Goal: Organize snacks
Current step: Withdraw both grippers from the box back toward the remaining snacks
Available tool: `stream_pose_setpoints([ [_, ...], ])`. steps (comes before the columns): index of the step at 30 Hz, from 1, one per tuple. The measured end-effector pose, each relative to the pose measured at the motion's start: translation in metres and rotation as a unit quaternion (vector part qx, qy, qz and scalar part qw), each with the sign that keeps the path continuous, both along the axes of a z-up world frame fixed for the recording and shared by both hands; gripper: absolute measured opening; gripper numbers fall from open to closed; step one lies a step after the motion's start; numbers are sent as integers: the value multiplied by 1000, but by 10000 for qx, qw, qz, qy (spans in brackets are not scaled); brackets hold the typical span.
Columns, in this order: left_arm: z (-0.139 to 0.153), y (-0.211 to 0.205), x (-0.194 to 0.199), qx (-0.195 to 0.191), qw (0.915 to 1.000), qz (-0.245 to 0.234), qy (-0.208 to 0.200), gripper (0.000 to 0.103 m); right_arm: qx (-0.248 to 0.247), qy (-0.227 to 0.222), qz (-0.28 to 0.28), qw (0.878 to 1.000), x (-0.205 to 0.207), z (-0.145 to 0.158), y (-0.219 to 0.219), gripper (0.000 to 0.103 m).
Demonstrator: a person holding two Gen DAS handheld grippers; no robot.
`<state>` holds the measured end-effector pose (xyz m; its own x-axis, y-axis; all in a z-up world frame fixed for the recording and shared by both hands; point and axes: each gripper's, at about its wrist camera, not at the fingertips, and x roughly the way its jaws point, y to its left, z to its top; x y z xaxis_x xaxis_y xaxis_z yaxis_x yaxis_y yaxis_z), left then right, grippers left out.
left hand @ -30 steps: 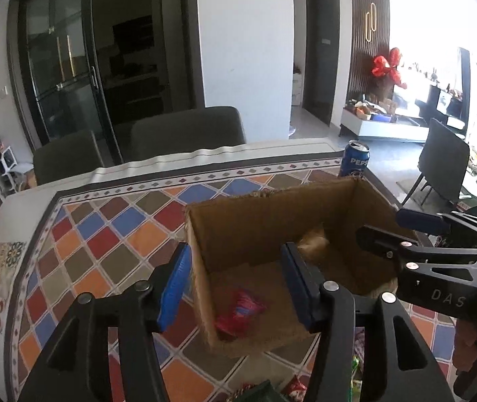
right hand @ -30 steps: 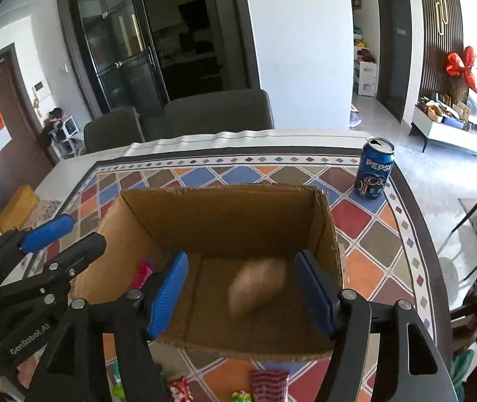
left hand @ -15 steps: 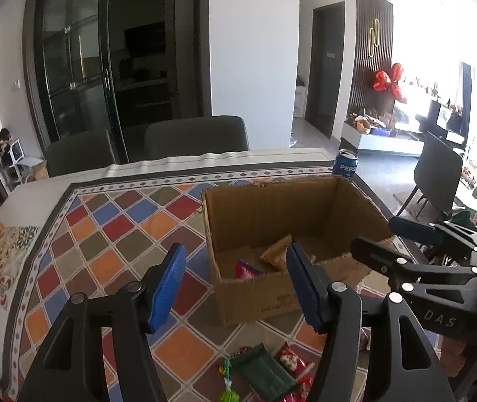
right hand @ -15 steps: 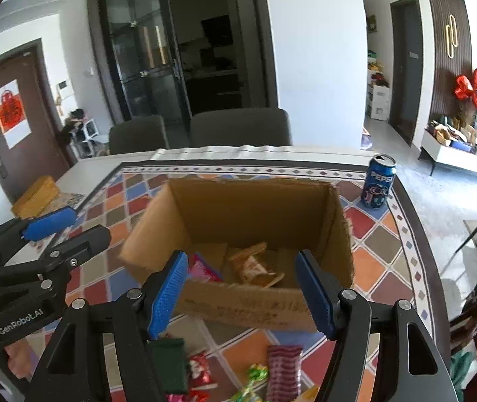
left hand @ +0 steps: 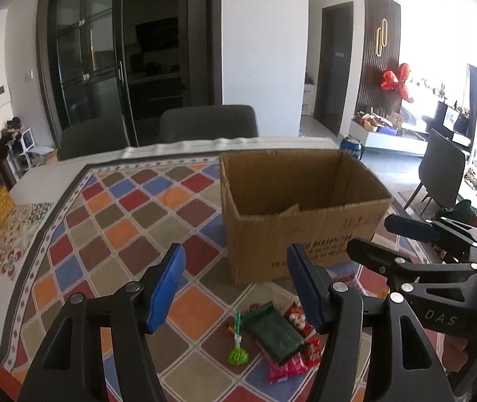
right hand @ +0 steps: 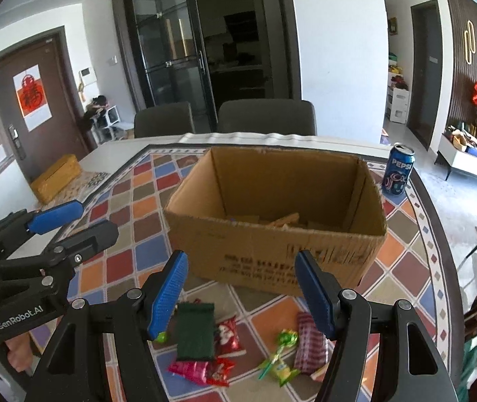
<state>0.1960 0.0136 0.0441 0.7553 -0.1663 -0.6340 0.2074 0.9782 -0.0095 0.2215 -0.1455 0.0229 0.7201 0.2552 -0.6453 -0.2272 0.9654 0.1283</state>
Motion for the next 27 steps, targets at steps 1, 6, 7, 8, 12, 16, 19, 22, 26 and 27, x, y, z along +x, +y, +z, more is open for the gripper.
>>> stream_pose_setpoints([
  [1, -3, 1, -1, -9, 10000, 3, 42, 62, -8, 27, 23, 10000, -2, -2, 1, 67],
  [6, -22, 4, -11, -24, 9996, 17, 288, 62, -2, 189, 110, 9998, -12, -14, 7, 67],
  [7, -26, 4, -14, -30, 9994, 20, 339, 62, 2, 249, 135, 9996, -14, -18, 9, 67],
  [8, -30, 5, -15, -36, 9993, 14, 381, 62, -3, 282, 148, 9995, -15, -20, 9, 67],
  [12, -46, 6, -21, -35, 9982, -5, 594, 62, -10, 513, 211, 9985, -21, -37, 12, 67],
  [16, -64, 7, -26, -46, 9965, 5, 840, 62, -40, 710, 275, 9971, -26, -52, 14, 67],
  [19, -77, 9, -29, -91, 9947, 54, 1023, 62, -68, 862, 312, 9958, -29, -63, 16, 67],
  [22, -88, 10, -31, -110, 9931, 104, 1161, 62, -68, 1007, 326, 9944, -29, -74, 16, 66],
  [26, -103, 12, -32, -116, 9906, 152, 1352, 62, -70, 1196, 318, 9923, -28, -87, 17, 63],
  [27, -106, 13, -31, -114, 9900, 172, 1393, 62, -72, 1227, 314, 9919, -28, -90, 17, 63],
])
